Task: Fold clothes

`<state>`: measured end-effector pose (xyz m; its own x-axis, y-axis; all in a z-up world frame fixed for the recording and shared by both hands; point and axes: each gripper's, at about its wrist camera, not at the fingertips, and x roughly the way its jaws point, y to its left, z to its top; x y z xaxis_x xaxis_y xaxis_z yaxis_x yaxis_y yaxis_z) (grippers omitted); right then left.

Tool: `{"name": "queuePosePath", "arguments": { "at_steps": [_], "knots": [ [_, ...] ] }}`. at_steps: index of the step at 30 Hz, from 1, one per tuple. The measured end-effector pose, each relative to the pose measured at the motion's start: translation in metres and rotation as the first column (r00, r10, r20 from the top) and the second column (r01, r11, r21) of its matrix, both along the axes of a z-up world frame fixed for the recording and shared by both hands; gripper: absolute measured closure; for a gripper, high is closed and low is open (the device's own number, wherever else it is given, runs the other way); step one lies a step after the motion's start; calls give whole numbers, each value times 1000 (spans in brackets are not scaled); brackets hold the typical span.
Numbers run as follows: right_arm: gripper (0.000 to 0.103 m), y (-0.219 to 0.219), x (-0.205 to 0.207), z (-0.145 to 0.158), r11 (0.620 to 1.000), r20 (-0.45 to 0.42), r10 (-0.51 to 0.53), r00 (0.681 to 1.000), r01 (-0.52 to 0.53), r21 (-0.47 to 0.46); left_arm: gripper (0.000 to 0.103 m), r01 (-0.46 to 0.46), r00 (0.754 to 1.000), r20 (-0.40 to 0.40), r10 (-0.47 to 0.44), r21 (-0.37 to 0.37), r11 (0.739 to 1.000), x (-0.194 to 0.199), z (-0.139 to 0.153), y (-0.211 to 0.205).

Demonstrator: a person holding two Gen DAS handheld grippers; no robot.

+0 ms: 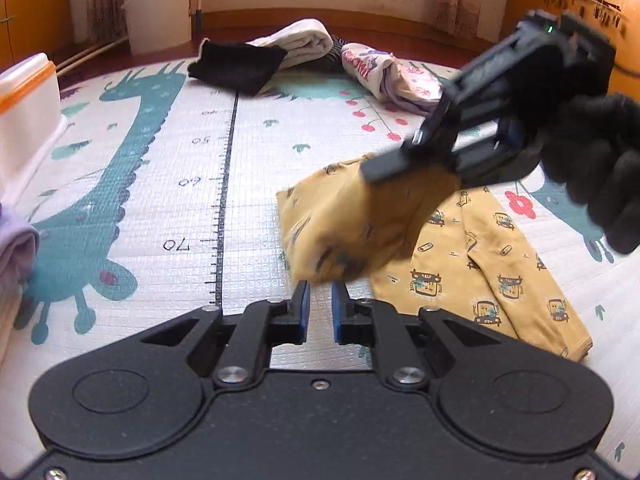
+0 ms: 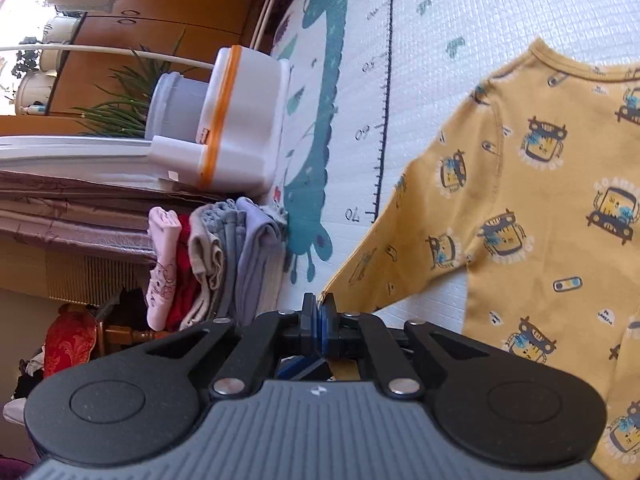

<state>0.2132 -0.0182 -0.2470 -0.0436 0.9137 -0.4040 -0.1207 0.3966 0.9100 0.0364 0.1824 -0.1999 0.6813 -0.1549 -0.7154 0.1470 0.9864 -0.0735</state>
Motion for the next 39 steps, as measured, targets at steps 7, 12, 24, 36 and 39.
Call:
{"name": "queuePosePath", "arguments": {
  "at_steps": [7, 12, 24, 36, 39],
  "knots": [
    [98, -33, 15, 36, 998, 7, -51, 999, 51, 47, 52, 81, 994, -66, -86, -71, 994, -4, -16, -19],
    [98, -62, 18, 48, 995, 15, -88, 996, 87, 40, 68, 270, 961, -61, -268, 15, 963, -23, -21, -48],
    [98, -124, 22, 61, 973, 31, -220, 975, 217, 81, 67, 101, 951, -285, -122, -89, 991, -28, -53, -38],
    [98, -154, 33, 54, 946, -2, -297, 955, 295, 134, 103, 208, 940, -240, -241, -154, 966, -25, -28, -67],
    [98, -151, 38, 61, 949, 17, -280, 960, 274, 155, 103, 250, 934, -219, -283, -167, 954, -22, -21, -82]
  ]
}}
